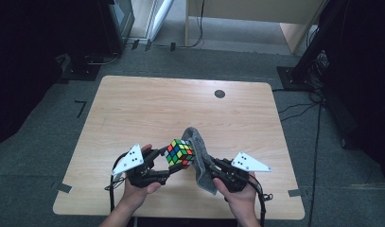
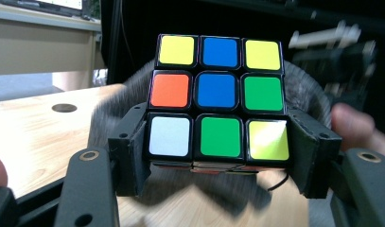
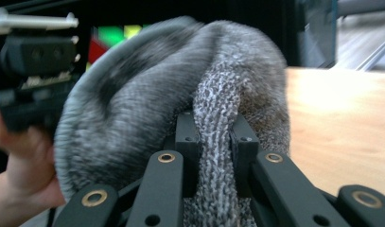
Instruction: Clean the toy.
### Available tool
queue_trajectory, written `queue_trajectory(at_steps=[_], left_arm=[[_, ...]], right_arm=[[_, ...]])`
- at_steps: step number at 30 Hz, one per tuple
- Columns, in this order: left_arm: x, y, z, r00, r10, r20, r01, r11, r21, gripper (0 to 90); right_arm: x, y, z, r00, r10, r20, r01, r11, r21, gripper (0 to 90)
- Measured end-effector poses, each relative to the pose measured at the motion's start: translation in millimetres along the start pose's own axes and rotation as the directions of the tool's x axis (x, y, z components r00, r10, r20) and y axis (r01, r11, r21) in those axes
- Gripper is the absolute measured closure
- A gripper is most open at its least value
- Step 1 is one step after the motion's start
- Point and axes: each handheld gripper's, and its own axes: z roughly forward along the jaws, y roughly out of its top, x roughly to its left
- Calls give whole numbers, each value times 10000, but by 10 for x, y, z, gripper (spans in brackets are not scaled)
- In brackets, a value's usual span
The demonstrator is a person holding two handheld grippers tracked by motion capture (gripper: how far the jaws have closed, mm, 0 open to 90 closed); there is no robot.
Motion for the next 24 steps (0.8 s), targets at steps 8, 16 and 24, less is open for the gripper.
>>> queue_trajectory(at_steps=[8,16,24], left_arm=[[23,5,-17,9999,-163,32,163,9999,-25,348],[15,1,2,9994,-315,120,316,9995,-68,348],[18,-16,10,9996,-273,39,273,9996,-9,348]], right_arm=[[118,-130,173,9975,-574,-410,610,9939,919,796],[94,-111,109,9972,-635,-404,651,9970,422,797],[72,-53,61,9988,-429,-216,431,9990,80,798]])
